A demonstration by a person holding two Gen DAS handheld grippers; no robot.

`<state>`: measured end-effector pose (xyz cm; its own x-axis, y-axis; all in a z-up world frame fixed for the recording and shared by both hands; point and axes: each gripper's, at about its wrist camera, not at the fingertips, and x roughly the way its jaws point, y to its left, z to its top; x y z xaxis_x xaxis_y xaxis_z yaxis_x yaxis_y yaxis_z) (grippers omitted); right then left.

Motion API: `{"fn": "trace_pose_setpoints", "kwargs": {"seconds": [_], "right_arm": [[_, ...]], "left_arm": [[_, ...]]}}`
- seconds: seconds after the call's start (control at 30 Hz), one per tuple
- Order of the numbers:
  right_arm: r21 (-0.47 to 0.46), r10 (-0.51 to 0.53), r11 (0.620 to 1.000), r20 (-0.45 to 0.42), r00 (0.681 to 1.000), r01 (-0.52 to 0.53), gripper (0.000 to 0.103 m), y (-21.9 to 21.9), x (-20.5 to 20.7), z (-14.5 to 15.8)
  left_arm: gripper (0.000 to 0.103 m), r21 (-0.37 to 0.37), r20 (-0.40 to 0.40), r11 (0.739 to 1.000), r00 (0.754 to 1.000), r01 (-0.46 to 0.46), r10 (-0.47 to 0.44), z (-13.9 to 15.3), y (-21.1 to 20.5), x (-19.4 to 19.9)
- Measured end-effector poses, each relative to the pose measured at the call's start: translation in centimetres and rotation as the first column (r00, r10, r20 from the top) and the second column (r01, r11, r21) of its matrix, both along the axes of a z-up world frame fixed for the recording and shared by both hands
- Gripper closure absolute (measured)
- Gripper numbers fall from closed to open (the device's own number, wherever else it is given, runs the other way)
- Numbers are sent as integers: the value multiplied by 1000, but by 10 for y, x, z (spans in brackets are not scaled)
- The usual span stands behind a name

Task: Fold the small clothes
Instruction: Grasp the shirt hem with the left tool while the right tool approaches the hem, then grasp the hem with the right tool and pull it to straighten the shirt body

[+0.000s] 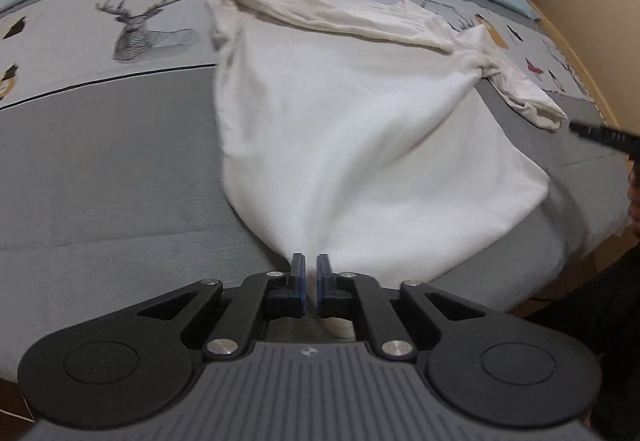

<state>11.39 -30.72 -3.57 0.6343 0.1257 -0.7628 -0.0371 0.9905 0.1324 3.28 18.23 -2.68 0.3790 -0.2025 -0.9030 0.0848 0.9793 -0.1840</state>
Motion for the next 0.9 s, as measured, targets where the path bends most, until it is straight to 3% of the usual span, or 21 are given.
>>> {"fn": "trace_pose_setpoints", "kwargs": {"seconds": [0.07, 0.17, 0.37, 0.47, 0.53, 0.63, 0.7, 0.8, 0.9], "right_arm": [[6, 34, 999, -80, 996, -33, 63, 10, 4, -13], [3, 61, 998, -207, 976, -62, 61, 23, 13, -35], [-44, 78, 994, -310, 947, -96, 61, 43, 18, -63], [-67, 111, 988, -321, 940, -140, 61, 52, 18, -72], [-74, 151, 980, -328, 932, -185, 64, 57, 16, -76], [-72, 236, 959, -336, 912, -274, 92, 62, 13, -80], [-72, 281, 945, -316, 906, -318, 99, 63, 10, -75], [14, 252, 966, -247, 936, -257, 100, 42, 13, -60], [-3, 101, 995, -233, 967, -104, 100, 6, 21, -54]], "left_arm": [[87, -31, 13, 998, 999, -48, 48, 1, 11, 3], [87, -73, 1, 986, 988, -151, 152, -7, 29, 13], [87, -68, -73, 948, 950, -310, 305, -39, 40, 35], [87, -34, -126, 931, 926, -364, 357, -56, 44, 45], [87, -13, -132, 931, 923, -366, 361, -58, 44, 55], [74, -40, -157, 932, 924, -360, 350, -61, 40, 69], [74, -40, -164, 935, 925, -353, 343, -63, 33, 77], [73, -21, -151, 938, 929, -345, 338, -66, 20, 90], [72, -22, -137, 939, 932, -342, 336, -67, 6, 101]]}}
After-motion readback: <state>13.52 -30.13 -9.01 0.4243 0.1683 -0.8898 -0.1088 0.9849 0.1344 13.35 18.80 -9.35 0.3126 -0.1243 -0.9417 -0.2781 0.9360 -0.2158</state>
